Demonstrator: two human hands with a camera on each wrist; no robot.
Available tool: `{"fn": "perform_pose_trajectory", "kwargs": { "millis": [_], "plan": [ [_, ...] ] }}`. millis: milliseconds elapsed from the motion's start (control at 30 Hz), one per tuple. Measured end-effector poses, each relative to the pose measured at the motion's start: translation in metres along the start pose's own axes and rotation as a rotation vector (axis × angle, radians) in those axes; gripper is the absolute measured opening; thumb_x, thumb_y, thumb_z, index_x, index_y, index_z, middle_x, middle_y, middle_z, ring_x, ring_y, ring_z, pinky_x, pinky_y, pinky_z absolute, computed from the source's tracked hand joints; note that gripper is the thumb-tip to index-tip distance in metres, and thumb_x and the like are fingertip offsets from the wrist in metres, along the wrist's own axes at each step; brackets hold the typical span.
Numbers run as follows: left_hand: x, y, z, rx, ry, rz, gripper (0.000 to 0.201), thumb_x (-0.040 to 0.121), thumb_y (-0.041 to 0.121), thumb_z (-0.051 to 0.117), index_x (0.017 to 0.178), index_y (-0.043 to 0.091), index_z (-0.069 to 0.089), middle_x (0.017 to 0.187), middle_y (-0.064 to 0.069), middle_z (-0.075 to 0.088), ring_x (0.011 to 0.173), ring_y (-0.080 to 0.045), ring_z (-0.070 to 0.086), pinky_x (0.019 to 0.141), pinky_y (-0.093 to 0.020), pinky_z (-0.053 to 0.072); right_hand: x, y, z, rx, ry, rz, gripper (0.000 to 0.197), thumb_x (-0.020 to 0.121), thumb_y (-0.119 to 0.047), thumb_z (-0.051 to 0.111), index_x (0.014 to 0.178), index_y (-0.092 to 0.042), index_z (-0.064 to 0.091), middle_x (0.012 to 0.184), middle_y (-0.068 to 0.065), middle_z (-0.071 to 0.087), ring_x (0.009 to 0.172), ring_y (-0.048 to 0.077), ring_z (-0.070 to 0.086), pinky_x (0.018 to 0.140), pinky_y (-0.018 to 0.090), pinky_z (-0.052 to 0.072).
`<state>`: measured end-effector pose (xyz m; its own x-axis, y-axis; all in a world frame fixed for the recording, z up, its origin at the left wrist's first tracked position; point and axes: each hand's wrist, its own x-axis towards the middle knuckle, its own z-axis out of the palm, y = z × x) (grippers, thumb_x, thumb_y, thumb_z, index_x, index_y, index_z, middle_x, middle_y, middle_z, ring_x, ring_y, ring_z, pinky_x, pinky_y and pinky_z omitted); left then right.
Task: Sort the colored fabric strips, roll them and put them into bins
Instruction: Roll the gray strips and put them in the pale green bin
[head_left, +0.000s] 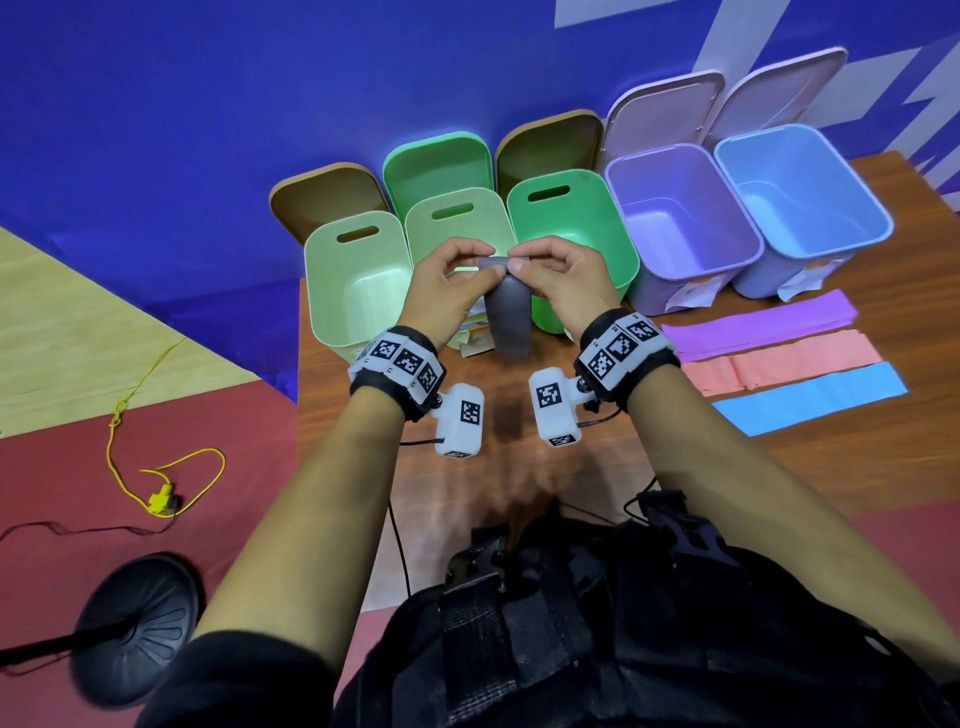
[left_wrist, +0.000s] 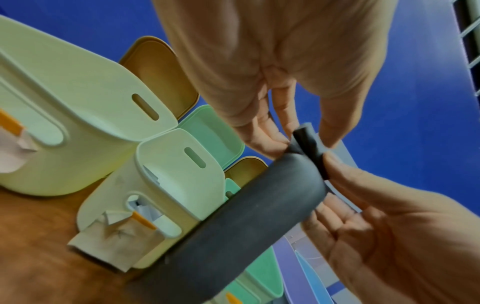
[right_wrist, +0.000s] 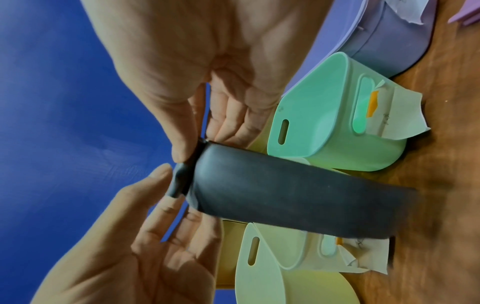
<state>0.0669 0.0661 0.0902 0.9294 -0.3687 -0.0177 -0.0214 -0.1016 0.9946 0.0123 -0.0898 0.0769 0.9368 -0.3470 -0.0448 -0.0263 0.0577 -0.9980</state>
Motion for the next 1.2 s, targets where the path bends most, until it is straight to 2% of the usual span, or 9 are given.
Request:
{"fn": "perform_pose_trajectory", "kwargs": {
  "millis": [167, 367, 467, 600, 700, 833, 933, 1133, 1200],
  "plan": [
    [-0.0025, -0.0028, 0.0, -0.051, -0.012, -0.029, 0.005, 0.088, 0.008, 0.07, 0.093, 0.01, 0.069, 0.088, -0.013, 0.07, 0.083, -0.019, 0.067, 0.085, -0.036, 0.057, -0.0008, -0.0031, -0.001, 0.005, 0.001, -0.006, 0.014, 0.083, -0.003, 0.075, 0.093, -0.013, 0.073, 0.092, 0.012, 0.073, 0.085, 0.016, 0.069, 0.084, 0.028, 0.056],
    [-0.0026, 0.0033, -0.001, -0.019, 0.002, 0.0, 0.015, 0.085, 0.002, 0.071, 0.1, 0.003, 0.069, 0.088, -0.007, 0.071, 0.081, -0.012, 0.067, 0.076, -0.025, 0.053, -0.0036, -0.0028, 0.0, 0.084, -0.03, 0.053, 0.011, 0.084, -0.015, 0.075, 0.092, -0.022, 0.073, 0.099, 0.017, 0.072, 0.09, 0.019, 0.068, 0.085, 0.038, 0.057],
    [-0.005, 0.0039, -0.0007, -0.013, -0.007, 0.01, 0.018, 0.084, -0.003, 0.069, 0.101, 0.002, 0.068, 0.093, -0.008, 0.071, 0.082, -0.01, 0.068, 0.078, -0.023, 0.053, -0.0029, -0.0012, 0.0013, 0.063, -0.001, 0.048, 0.01, 0.087, -0.013, 0.072, 0.087, -0.022, 0.074, 0.09, 0.008, 0.072, 0.086, 0.018, 0.068, 0.086, 0.039, 0.056],
    [-0.0057, 0.0004, 0.0001, -0.039, -0.023, -0.02, 0.013, 0.085, 0.007, 0.069, 0.097, 0.012, 0.068, 0.095, -0.009, 0.068, 0.09, -0.016, 0.065, 0.086, -0.034, 0.056, -0.0012, -0.0011, -0.0002, 0.01, 0.02, 0.007, 0.009, 0.083, -0.011, 0.075, 0.088, -0.019, 0.076, 0.092, 0.008, 0.074, 0.088, 0.018, 0.07, 0.087, 0.034, 0.057],
    [-0.0054, -0.0005, 0.0019, -0.062, -0.022, -0.058, 0.001, 0.091, 0.011, 0.067, 0.092, 0.011, 0.068, 0.092, -0.013, 0.068, 0.088, -0.02, 0.065, 0.088, -0.041, 0.056, -0.0024, -0.0039, -0.0013, -0.001, 0.01, -0.018, 0.011, 0.082, -0.009, 0.076, 0.091, -0.016, 0.075, 0.093, 0.009, 0.076, 0.09, 0.018, 0.071, 0.087, 0.031, 0.057],
    [-0.0038, -0.0005, 0.002, -0.051, -0.021, -0.037, 0.007, 0.09, 0.007, 0.068, 0.097, 0.008, 0.068, 0.093, -0.017, 0.07, 0.084, -0.019, 0.066, 0.087, -0.038, 0.056, -0.0019, -0.0028, -0.0033, 0.035, 0.005, -0.005, 0.018, 0.081, -0.004, 0.076, 0.095, -0.016, 0.073, 0.096, 0.009, 0.075, 0.091, 0.018, 0.071, 0.087, 0.03, 0.057],
    [-0.0039, 0.0011, 0.0017, -0.038, 0.008, -0.019, 0.012, 0.088, 0.004, 0.07, 0.1, 0.005, 0.067, 0.089, -0.012, 0.07, 0.081, -0.014, 0.066, 0.079, -0.029, 0.055, -0.001, -0.0005, -0.0028, 0.057, 0.003, 0.042, 0.018, 0.083, -0.008, 0.076, 0.098, -0.016, 0.072, 0.094, 0.006, 0.074, 0.088, 0.015, 0.071, 0.084, 0.027, 0.056],
    [-0.0065, 0.0018, -0.0005, -0.02, 0.01, 0.007, 0.021, 0.084, -0.004, 0.071, 0.104, 0.001, 0.068, 0.1, -0.014, 0.071, 0.086, -0.013, 0.069, 0.081, -0.026, 0.055, 0.0, 0.0005, -0.0012, 0.052, -0.026, 0.056, 0.007, 0.086, -0.016, 0.074, 0.088, -0.023, 0.075, 0.091, 0.008, 0.074, 0.088, 0.017, 0.069, 0.084, 0.035, 0.057],
    [-0.0073, 0.001, -0.0011, -0.016, 0.001, 0.011, 0.021, 0.084, -0.005, 0.07, 0.104, 0.002, 0.068, 0.099, -0.013, 0.072, 0.085, -0.012, 0.07, 0.08, -0.025, 0.055, 0.0006, 0.0012, -0.0019, 0.008, -0.017, 0.037, 0.008, 0.085, -0.015, 0.075, 0.088, -0.023, 0.075, 0.09, 0.008, 0.074, 0.085, 0.017, 0.068, 0.078, 0.03, 0.055]
  ]
}}
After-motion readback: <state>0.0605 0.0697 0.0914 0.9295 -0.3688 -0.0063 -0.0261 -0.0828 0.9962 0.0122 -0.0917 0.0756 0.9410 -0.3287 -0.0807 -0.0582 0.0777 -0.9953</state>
